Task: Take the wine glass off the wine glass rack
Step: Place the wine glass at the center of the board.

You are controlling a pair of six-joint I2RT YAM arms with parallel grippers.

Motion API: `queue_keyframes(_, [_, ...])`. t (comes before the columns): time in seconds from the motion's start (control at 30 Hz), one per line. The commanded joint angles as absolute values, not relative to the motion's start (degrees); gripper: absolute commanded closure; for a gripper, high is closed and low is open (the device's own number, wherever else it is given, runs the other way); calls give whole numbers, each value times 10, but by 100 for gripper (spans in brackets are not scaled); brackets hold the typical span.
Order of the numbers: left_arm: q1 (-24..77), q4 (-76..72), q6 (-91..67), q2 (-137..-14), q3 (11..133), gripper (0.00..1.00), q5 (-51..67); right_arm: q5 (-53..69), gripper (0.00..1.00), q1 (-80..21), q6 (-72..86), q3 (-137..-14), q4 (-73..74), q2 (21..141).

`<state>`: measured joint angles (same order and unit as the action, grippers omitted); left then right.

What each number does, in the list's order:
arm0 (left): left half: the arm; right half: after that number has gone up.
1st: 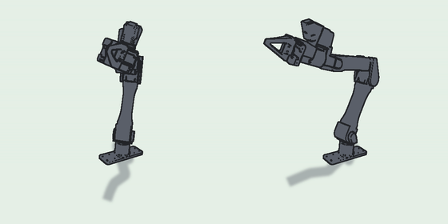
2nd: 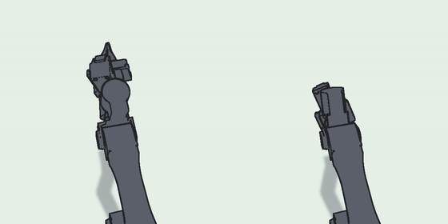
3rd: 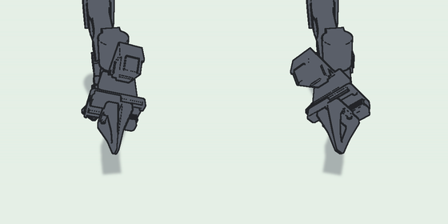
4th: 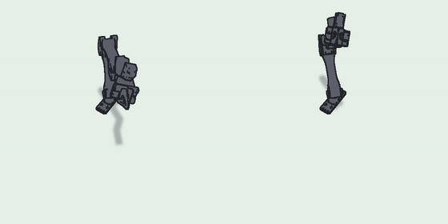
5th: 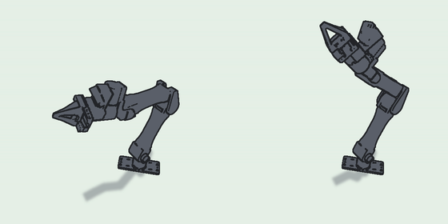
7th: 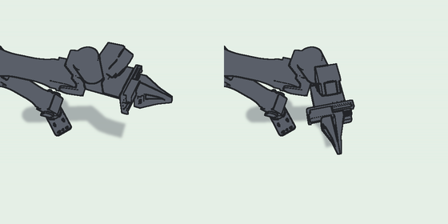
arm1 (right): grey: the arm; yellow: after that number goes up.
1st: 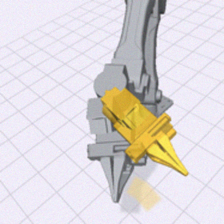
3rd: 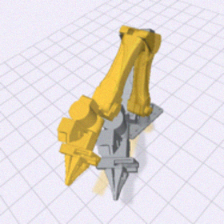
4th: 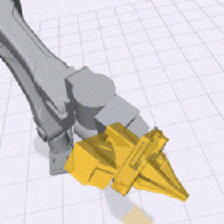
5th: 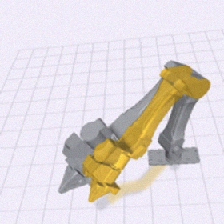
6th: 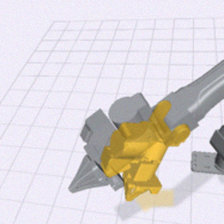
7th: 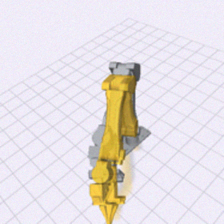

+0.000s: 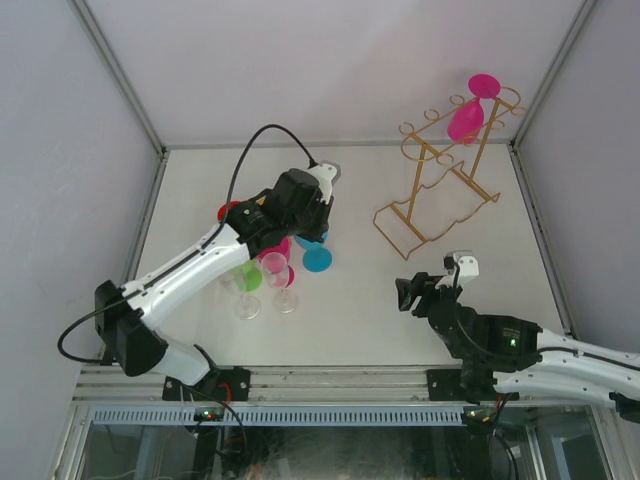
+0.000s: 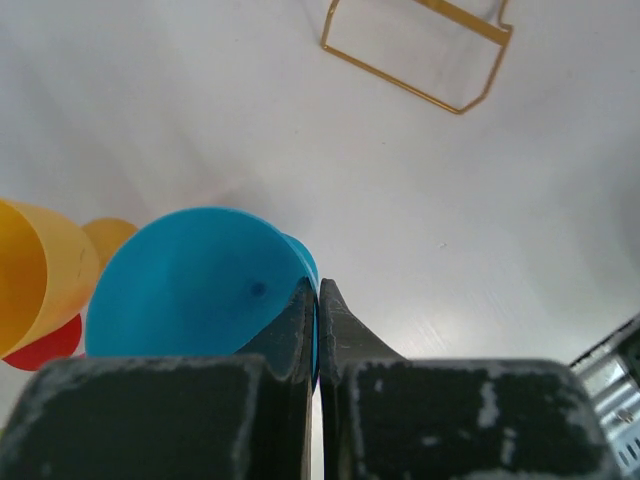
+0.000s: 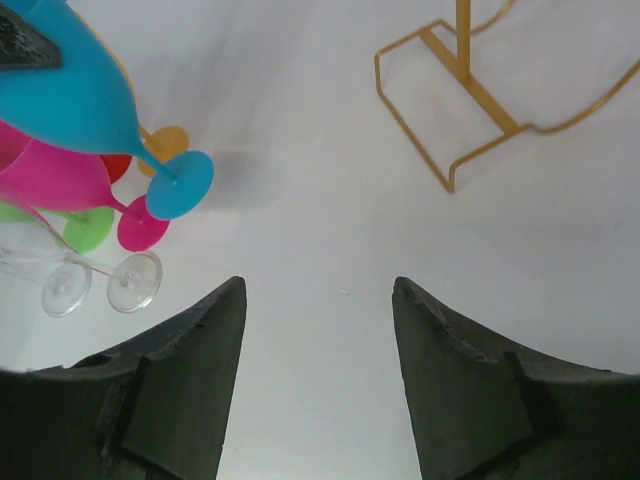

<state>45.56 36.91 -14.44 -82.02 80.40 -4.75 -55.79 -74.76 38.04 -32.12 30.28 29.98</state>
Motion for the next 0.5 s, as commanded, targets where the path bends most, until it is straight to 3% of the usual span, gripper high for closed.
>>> queue_keyframes(0.0, [453,307,-151,-854,841,100,-107,-535,40,-732,572,-334,375,298])
queue_keyframes(0.2, [449,247,-147,-903,823,100,-169,-520,40,-707,601,-334,375,291])
queue_keyframes(0.47, [429,189,-156,-949,811,100,-162,-482,41,-678,593,-334,372,279])
